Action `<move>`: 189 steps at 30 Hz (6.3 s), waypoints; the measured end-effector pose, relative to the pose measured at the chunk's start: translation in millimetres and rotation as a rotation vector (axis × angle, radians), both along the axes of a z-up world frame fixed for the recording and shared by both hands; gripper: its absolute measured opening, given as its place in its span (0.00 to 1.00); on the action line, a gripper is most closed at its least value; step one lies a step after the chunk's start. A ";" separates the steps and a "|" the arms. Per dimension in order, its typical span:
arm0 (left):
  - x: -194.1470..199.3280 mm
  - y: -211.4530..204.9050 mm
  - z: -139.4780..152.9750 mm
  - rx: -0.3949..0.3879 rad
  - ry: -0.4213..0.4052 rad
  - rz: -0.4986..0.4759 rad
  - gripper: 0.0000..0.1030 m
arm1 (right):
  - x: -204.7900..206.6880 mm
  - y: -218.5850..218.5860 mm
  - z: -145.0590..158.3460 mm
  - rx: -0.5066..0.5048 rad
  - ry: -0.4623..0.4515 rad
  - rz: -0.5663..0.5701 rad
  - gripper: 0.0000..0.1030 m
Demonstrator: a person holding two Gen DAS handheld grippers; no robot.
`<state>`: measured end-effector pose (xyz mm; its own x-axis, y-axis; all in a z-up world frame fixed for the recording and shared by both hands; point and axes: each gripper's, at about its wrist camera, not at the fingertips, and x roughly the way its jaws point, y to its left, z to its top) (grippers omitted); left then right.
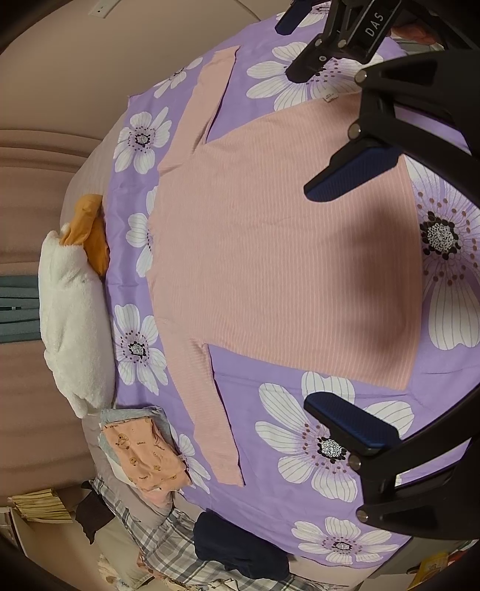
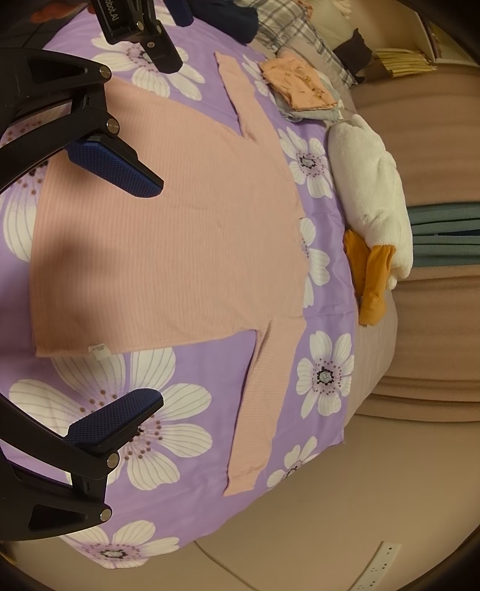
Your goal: Fold small clothes
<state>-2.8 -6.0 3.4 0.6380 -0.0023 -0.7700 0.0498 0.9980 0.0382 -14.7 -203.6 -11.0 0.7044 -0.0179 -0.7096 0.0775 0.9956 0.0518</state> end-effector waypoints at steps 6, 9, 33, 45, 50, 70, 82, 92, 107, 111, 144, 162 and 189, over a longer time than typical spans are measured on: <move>-1.2 -0.4 -0.8 0.000 0.000 0.000 1.00 | -0.1 0.2 0.2 -0.001 0.001 0.002 0.99; -1.0 -0.6 -0.8 0.002 0.000 -0.001 1.00 | -0.2 0.3 0.1 0.000 -0.001 0.003 0.99; -2.2 -1.0 -2.3 0.004 0.002 -0.005 1.00 | -1.0 0.3 0.1 0.000 0.001 0.000 0.99; -2.3 -1.9 -2.6 0.006 0.004 -0.006 1.00 | -1.2 -0.6 -0.2 0.001 0.003 -0.001 0.99; -2.7 -1.8 -2.8 0.008 0.004 -0.010 1.00 | -1.4 -0.3 -0.7 0.002 0.003 -0.001 0.99; 63.5 28.2 -95.1 -0.504 0.207 0.018 1.00 | 39.6 -182.3 -93.8 0.621 -0.073 -0.210 0.99; 131.2 45.0 -89.3 -0.459 0.161 0.106 1.00 | 108.6 -316.6 -130.9 0.816 -0.135 -0.570 0.99; 145.3 65.9 -90.4 -0.450 0.151 0.183 1.00 | 118.9 -360.7 -140.6 0.830 -0.260 -0.695 0.44; 128.2 149.7 -79.1 -0.489 0.100 0.317 1.00 | 193.3 -214.1 32.8 0.439 -0.255 -0.250 0.08; 124.1 186.7 -77.9 -0.540 0.083 0.389 1.00 | 226.3 -105.5 69.4 0.253 -0.274 -0.061 0.07; 133.5 349.2 -103.8 -1.105 -0.047 0.599 1.00 | 232.4 160.6 -50.7 -0.014 -0.023 0.581 0.47; 189.0 421.6 -137.9 -1.220 -0.156 0.784 0.94 | 127.7 -13.6 -30.2 0.454 -0.154 0.285 0.47; 259.2 133.9 38.0 -0.490 -0.208 0.152 0.08 | 88.7 -57.5 -67.2 0.485 -0.119 0.138 0.47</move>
<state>256.4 127.9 41.3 0.7975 -0.2246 -0.5600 -0.0554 0.8970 -0.4386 74.0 -261.1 -78.2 0.7532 0.3923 -0.5279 -0.0877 0.8554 0.5105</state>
